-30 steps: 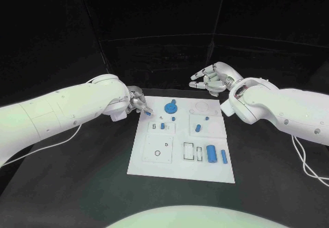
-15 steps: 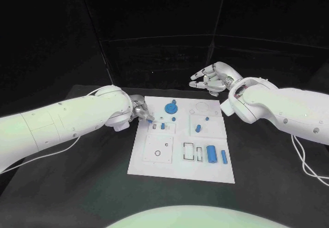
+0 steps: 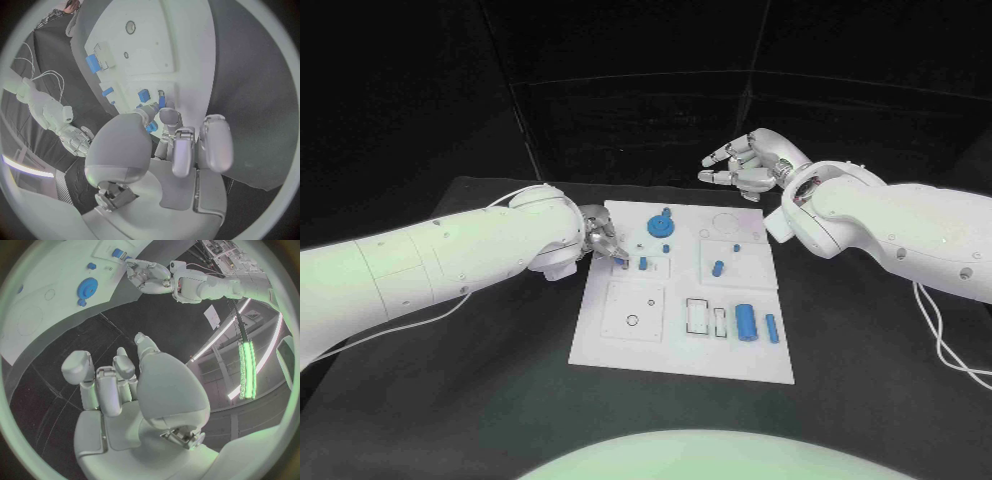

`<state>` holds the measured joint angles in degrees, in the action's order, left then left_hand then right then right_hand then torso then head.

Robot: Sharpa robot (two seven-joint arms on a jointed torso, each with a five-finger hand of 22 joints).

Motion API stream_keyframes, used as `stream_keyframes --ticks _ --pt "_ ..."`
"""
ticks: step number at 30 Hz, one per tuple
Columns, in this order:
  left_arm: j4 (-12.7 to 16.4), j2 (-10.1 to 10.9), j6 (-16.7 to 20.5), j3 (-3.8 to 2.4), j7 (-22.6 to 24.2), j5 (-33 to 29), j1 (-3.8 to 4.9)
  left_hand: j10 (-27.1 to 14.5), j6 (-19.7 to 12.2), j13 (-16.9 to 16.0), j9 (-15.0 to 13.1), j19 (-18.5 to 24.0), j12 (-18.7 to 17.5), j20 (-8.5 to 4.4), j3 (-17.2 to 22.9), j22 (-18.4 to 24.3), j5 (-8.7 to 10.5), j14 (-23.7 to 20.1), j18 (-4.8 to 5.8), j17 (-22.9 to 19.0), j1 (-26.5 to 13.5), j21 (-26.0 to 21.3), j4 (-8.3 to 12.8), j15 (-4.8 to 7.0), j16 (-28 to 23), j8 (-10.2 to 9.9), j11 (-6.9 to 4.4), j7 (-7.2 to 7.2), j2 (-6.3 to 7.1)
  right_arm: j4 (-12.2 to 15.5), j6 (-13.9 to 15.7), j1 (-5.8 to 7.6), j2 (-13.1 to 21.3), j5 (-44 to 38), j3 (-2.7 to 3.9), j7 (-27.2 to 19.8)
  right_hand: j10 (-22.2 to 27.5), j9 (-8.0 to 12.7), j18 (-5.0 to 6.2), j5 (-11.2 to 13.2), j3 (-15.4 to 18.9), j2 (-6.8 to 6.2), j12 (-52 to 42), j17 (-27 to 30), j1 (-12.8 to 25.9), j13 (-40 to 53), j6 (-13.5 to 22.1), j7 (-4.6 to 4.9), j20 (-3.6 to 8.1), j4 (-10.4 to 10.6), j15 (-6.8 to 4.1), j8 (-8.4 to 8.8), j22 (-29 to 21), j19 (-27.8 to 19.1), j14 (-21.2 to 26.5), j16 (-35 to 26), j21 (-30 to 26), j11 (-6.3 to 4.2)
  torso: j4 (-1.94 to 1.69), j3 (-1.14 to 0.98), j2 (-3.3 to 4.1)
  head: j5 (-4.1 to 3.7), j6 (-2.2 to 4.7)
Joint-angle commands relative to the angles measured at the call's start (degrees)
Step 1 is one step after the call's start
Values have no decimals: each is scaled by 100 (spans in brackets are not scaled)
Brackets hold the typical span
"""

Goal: Assemble the parts on the task board

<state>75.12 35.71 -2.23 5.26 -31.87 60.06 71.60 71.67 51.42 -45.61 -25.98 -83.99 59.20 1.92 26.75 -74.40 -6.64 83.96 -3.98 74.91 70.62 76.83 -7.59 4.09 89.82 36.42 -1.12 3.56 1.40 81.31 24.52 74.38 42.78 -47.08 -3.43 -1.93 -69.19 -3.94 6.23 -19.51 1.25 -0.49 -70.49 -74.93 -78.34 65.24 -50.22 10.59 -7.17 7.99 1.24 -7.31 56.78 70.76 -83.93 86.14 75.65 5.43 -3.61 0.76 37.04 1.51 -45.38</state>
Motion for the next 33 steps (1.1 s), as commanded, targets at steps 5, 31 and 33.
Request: stream_keyframes --ticks 5,31,33 --pt "-55 -62 -186 36 -135 68 0 9 -5 30 -16 -64 -18 -30 611 12 -16 604 28 1509 16 -41 575 50 18 31 -1 -38 -24 3 -41 9 -13 9 4 -16 24 -2 29 -23 11 16 -3 -622 -47 -4 4 -40 9 -18 -39 -37 -1 -16 -399 -30 -30 -20 4 2 -2 9 -11" --pt "-98 -202 -33 70 -138 140 -10 13 -7 23 -22 -65 -13 -31 636 7 -13 604 29 1509 -12 -38 566 50 18 45 1 -37 -21 -10 -31 8 -36 9 3 4 24 -2 29 -23 11 16 -3 -622 -47 -4 4 -40 9 -18 -39 -37 -1 -16 -399 -30 -30 -20 1 3 2 -25 -50" --pt "-104 -207 -49 70 -147 141 -10 13 -7 23 -22 -65 -13 -31 636 7 -13 604 29 1509 -12 -38 566 50 18 45 1 -37 -21 -10 -32 8 -36 9 3 4 24 -2 29 -23 11 16 -3 -622 -47 -4 4 -40 9 -18 -39 -37 -1 -16 -399 -30 -30 -20 1 3 3 -27 -55"
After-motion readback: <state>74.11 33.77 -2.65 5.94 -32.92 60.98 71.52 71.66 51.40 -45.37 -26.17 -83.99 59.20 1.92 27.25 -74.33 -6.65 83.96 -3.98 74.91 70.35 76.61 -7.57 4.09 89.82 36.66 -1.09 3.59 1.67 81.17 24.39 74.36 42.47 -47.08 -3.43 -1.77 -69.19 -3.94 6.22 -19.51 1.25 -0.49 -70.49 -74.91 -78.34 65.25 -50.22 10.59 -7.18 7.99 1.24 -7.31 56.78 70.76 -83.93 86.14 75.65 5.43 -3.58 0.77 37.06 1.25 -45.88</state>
